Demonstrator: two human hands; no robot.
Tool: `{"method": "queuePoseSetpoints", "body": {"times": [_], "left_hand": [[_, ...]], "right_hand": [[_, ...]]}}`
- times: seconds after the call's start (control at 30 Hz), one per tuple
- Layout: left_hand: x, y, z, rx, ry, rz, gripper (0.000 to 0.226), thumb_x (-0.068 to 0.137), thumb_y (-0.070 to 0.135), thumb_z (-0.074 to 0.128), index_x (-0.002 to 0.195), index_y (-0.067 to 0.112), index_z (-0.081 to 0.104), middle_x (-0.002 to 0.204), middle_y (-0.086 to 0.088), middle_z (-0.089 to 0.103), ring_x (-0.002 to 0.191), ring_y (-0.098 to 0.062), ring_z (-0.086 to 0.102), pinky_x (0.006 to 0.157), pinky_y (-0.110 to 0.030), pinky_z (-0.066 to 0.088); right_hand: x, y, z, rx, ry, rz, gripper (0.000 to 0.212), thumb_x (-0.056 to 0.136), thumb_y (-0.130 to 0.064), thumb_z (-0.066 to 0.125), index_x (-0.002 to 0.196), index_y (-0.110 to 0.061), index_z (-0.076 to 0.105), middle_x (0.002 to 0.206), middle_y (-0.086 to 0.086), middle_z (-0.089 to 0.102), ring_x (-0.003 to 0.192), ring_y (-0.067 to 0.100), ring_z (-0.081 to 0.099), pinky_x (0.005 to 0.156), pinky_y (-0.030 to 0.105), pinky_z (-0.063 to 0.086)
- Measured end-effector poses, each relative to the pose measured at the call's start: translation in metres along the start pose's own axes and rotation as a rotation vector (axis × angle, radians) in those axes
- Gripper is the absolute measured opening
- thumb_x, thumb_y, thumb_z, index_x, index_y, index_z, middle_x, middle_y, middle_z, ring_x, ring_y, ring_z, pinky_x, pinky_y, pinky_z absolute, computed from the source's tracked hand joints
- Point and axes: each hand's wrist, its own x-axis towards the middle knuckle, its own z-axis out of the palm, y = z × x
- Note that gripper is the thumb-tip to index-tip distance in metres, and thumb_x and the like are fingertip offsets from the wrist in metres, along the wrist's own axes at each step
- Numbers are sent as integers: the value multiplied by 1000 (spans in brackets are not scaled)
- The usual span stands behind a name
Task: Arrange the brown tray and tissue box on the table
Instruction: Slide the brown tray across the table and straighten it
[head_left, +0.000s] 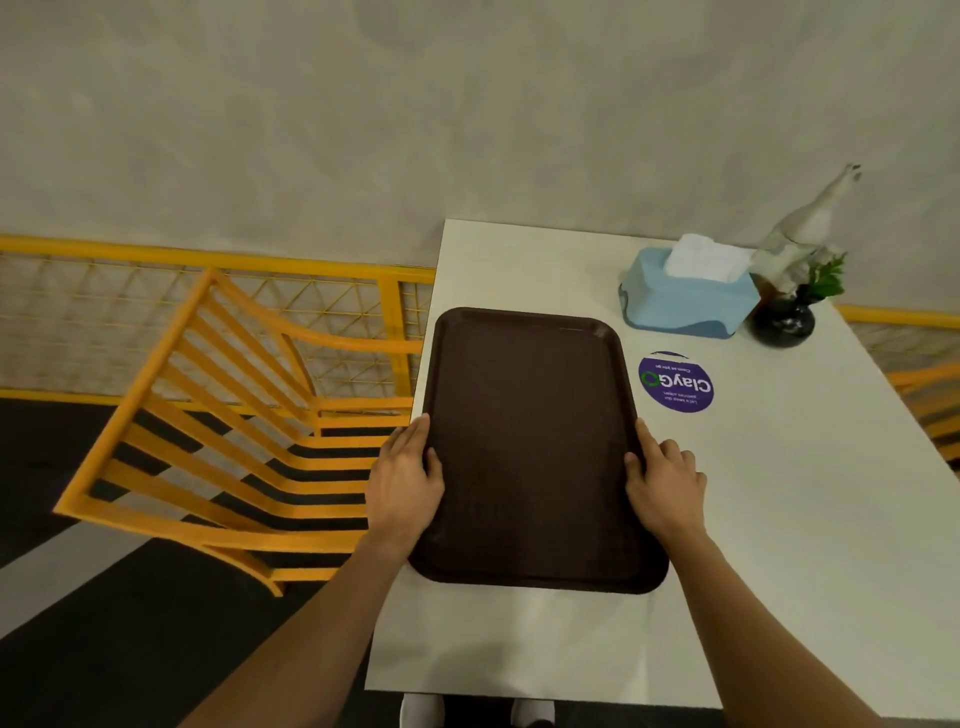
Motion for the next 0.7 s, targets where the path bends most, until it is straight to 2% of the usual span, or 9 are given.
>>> {"method": "queuePoseSetpoints", "body": {"times": [0.27,0.57,0.7], "left_hand": [[1,-2,2,-78,-18,-26,53,102,20,51,153,19,40,149,-5,54,140,-22,47,109,-43,48],[3,-8,0,-104,-14,-22,54,101,19,54,153,20,40,145,-4,58,131,-22,57,103,-38,52],[3,-8,0,-112,-11,-15,54,101,18,54,153,19,41,144,-5,58,129,-22,58,101,-39,54]], "right_hand": [[-1,2,4,59,10,6,57,103,-44,39,157,-29,25,129,11,55,116,32,47,99,54,38],[-2,0,8,62,13,12,58,102,-47,39,156,-30,26,131,10,53,119,31,46,100,54,38],[-3,1,8,64,25,14,58,102,-46,39,156,-30,26,130,10,53,118,31,45,100,53,38]]}}
